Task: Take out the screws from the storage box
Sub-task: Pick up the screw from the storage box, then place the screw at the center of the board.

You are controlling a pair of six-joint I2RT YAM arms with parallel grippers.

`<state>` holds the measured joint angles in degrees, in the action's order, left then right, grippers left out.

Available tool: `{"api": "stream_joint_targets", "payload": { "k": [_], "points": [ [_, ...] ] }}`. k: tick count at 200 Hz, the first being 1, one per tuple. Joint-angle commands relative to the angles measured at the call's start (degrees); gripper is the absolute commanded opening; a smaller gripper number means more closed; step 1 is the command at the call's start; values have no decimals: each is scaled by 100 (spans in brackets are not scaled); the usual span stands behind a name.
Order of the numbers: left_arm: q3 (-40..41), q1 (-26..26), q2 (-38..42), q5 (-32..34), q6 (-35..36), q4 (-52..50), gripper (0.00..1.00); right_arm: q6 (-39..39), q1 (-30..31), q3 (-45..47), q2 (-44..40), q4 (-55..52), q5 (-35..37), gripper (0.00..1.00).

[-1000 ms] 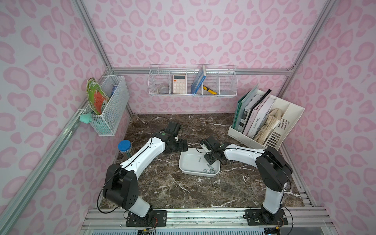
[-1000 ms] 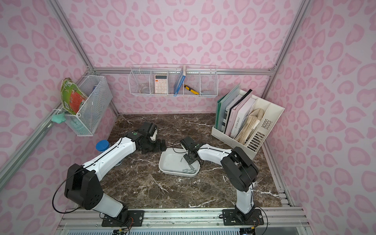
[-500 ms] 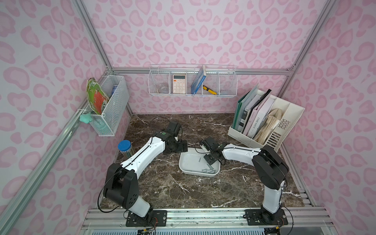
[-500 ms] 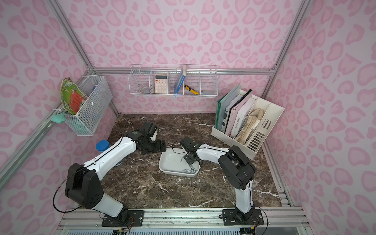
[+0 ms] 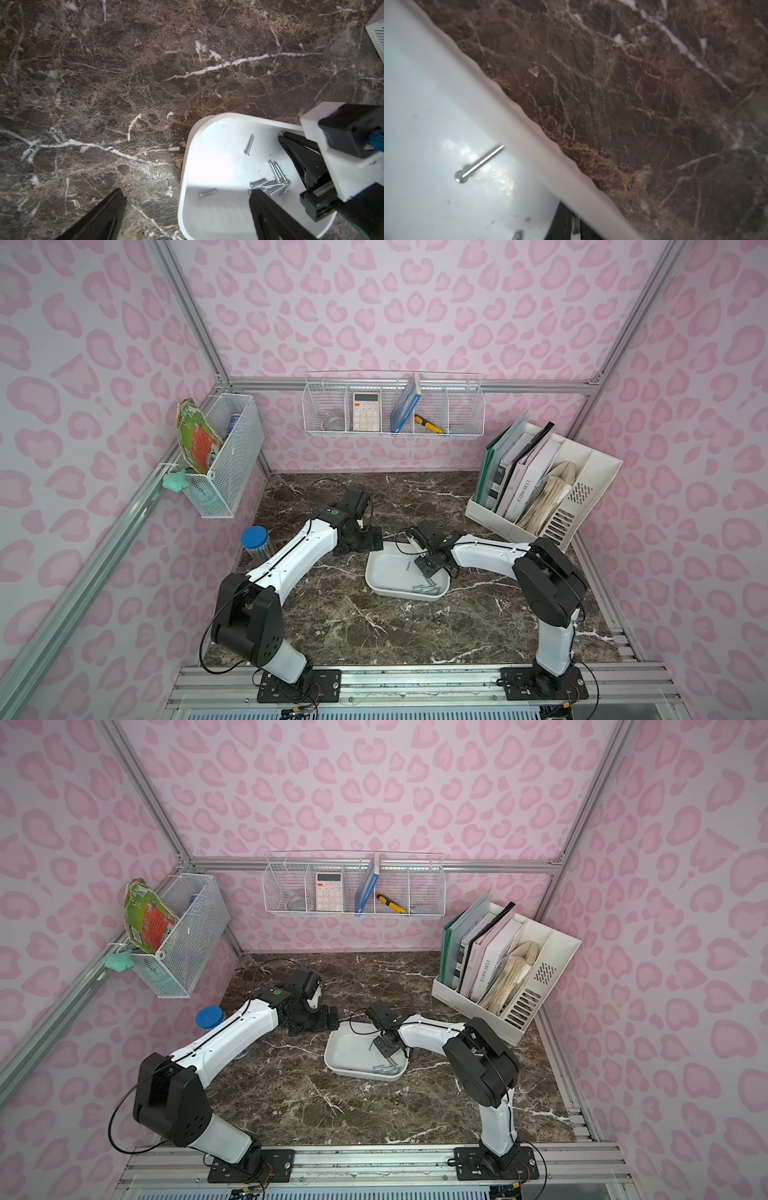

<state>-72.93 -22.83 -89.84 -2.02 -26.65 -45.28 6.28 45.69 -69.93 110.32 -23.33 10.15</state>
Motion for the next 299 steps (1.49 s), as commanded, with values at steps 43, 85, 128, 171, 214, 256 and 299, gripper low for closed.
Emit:
{"api": "stream_joint_targets", "payload": {
  "k": [43, 85, 128, 171, 214, 256, 299],
  "points": [
    [-54, -78, 45, 59, 98, -91, 98, 204, -1, -29, -249, -164, -434, 11],
    [-64, -137, 31, 13, 151, -92, 98, 336, -1, 43, -529, 22, -608, 10],
    [-98, -169, -33, -113, 196, -105, 97, 407, -49, 131, -806, 117, -692, 10],
    [-253, -178, -281, 62, 161, -370, 97, 548, -183, 255, -1124, 83, -718, 11],
    [-322, -187, -445, -42, 161, -459, 97, 695, -369, 403, -1620, -98, -508, 10],
    [-468, -225, -693, -132, 213, -670, 97, 1026, -756, 863, -2340, -5, 59, 10],
    [-529, -248, -858, -213, 216, -733, 97, 1207, -1232, 1303, -2717, -36, 97, 10]
  ]
}}
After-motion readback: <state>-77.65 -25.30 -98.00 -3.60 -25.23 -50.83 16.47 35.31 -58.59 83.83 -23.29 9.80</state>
